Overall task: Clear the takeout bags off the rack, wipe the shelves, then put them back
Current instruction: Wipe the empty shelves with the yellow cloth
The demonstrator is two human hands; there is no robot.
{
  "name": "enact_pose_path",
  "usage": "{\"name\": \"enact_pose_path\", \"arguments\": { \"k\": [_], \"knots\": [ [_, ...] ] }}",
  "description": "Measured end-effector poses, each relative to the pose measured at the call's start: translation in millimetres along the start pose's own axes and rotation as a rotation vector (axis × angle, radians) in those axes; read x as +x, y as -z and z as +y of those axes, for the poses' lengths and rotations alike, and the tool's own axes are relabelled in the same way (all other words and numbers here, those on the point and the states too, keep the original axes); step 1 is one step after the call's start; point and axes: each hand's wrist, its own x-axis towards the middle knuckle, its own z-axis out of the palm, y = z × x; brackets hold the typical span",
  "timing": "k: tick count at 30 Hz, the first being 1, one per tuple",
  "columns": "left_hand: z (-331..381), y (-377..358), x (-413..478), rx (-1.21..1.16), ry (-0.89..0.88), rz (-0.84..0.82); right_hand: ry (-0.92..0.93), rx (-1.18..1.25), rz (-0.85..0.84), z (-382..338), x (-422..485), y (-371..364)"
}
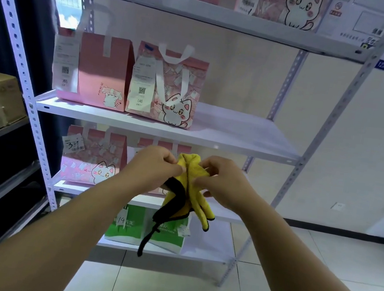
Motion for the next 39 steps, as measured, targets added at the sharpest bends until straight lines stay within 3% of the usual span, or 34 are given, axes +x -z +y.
{"name": "enact_pose_path", "arguments": {
  "k": [4, 10, 14, 17, 19, 24, 27, 30, 34, 39],
  "knots": [
    [1, 5, 1, -0.2, 0.015, -0.134, 0.028, -0.034, -0.046, 1, 0, -6],
    [-4, 13, 0, -0.173, -0.064, -0.263, 0.026, 0.011, 0.096, 8, 2, -11],
    [-16, 17, 3, -0.187, -0.142, -0.251, -0.023, 0.166, 0.129, 7, 7, -4],
    [-28, 13, 5, -0.171, -0.191, -0.086, -0.05, 0.296, 0.133, 6, 7, -2],
    [-35, 10, 9, -0.131, -0.127, -0.047, -0.056, 0.479, 0.119, 5, 7, 0],
    [-33, 4, 13, -0.251, -0.083, -0.335, -0.071, 0.74, 0.053, -1, 4, 7],
    [-29, -5, 16, -0.226, -0.111, -0.302, -0.115, 0.784, -0.029, 0, 1, 19],
    [-24, -17, 23, -0.069, -0.166, -0.263, -0.115, 0.588, -0.117, 1, -1, 34],
    [-10, -31, 35, 0.065, -0.253, -0.263, -0.017, 0.145, 0.092, 14, 8, 41],
    [7, -50, 62, 0.08, -0.253, -0.311, -0.113, 0.224, 0.269, 45, 27, 73]
  ]
}}
